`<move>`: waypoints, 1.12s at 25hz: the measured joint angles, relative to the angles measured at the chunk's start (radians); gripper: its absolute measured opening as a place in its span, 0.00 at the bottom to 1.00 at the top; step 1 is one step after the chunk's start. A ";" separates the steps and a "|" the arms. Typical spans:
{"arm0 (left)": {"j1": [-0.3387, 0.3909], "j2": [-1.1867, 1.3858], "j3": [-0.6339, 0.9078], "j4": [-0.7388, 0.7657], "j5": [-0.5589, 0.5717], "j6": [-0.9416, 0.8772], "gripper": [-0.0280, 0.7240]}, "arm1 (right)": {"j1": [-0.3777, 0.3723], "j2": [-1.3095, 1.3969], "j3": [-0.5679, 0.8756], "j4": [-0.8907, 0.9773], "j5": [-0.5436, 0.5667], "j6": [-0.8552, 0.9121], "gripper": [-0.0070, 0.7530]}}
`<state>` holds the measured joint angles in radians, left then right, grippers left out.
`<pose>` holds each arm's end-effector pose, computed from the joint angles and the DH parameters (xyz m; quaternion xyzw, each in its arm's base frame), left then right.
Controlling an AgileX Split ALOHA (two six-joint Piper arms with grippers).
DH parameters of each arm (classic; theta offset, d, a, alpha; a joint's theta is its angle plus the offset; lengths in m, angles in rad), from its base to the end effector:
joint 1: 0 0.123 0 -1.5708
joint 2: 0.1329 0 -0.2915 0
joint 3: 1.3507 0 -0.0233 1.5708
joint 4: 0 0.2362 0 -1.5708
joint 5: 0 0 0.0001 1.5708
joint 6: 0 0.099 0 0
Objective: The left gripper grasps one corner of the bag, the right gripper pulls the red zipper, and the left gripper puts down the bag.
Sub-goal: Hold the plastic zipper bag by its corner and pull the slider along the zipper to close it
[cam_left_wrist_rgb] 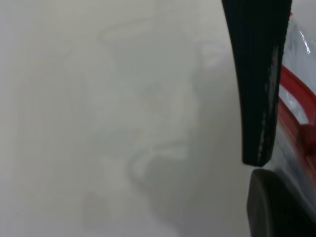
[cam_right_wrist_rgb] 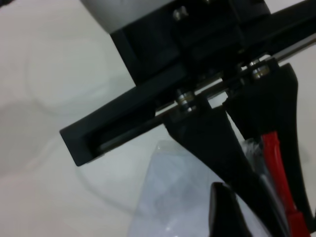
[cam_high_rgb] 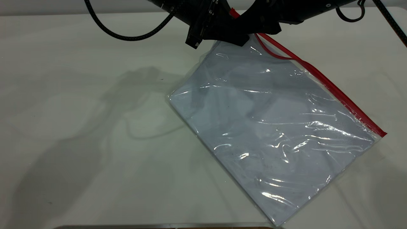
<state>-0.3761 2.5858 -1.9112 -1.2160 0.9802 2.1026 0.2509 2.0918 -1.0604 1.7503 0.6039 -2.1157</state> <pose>0.4417 -0.2574 0.0768 0.6729 0.5672 -0.3077 0.3618 0.3646 0.1506 0.1166 -0.3564 0.8226 0.2582 0.3601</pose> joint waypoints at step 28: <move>0.028 0.002 0.000 -0.015 0.019 -0.032 0.11 | 0.008 0.000 -0.002 0.009 -0.091 -0.001 0.06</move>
<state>-0.3477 2.5877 -1.9112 -1.2308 0.9988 2.0706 0.2584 2.0918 -1.0626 1.7590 0.5130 -2.1164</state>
